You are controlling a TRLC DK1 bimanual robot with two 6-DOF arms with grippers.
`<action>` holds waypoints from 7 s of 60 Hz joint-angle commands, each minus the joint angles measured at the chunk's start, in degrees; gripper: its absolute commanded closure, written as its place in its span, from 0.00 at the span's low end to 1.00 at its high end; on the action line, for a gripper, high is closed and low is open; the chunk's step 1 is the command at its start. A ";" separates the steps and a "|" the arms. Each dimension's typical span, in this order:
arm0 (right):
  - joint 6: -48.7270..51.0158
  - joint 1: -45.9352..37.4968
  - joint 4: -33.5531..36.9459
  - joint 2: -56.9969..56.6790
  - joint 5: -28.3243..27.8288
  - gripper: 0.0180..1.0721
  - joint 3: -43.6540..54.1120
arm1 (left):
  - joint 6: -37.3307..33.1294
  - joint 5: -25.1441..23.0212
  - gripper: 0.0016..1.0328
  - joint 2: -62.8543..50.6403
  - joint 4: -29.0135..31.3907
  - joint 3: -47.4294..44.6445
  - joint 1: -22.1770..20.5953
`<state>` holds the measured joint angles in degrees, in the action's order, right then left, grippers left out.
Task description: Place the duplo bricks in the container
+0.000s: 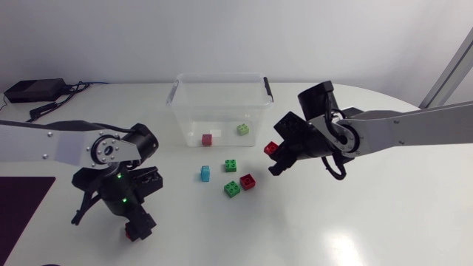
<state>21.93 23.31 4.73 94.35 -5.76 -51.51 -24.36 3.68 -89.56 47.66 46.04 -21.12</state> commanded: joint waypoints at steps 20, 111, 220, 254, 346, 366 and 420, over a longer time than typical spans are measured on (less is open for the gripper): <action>1.27 1.30 4.50 -9.27 0.22 0.71 4.13 | -21.08 0.89 0.12 8.26 -7.58 -10.18 4.07; -8.84 3.06 14.25 19.65 4.09 0.34 -45.53 | -16.33 -21.52 0.81 12.74 -9.95 19.26 9.70; -18.07 13.96 13.46 13.23 8.13 0.13 -11.78 | -13.35 -23.02 0.05 6.41 -17.34 28.58 5.74; -19.47 13.96 15.04 17.63 9.80 0.52 -14.32 | -20.99 -20.47 0.05 5.01 -10.48 13.37 2.84; -16.92 8.07 27.44 -5.22 12.53 0.72 -22.94 | 14.78 -2.54 0.77 -31.03 -6.09 35.43 -7.35; -18.07 7.71 27.88 3.65 12.44 0.72 -35.68 | 10.74 -2.80 0.82 -22.59 -6.44 30.07 -8.93; -18.33 4.73 30.25 19.82 12.26 0.18 -54.84 | 1.95 -2.72 0.80 -4.13 -15.23 41.94 -1.46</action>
<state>4.25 28.32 33.98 117.62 6.07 -106.67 -21.10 0.75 -94.00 34.70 85.25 -23.49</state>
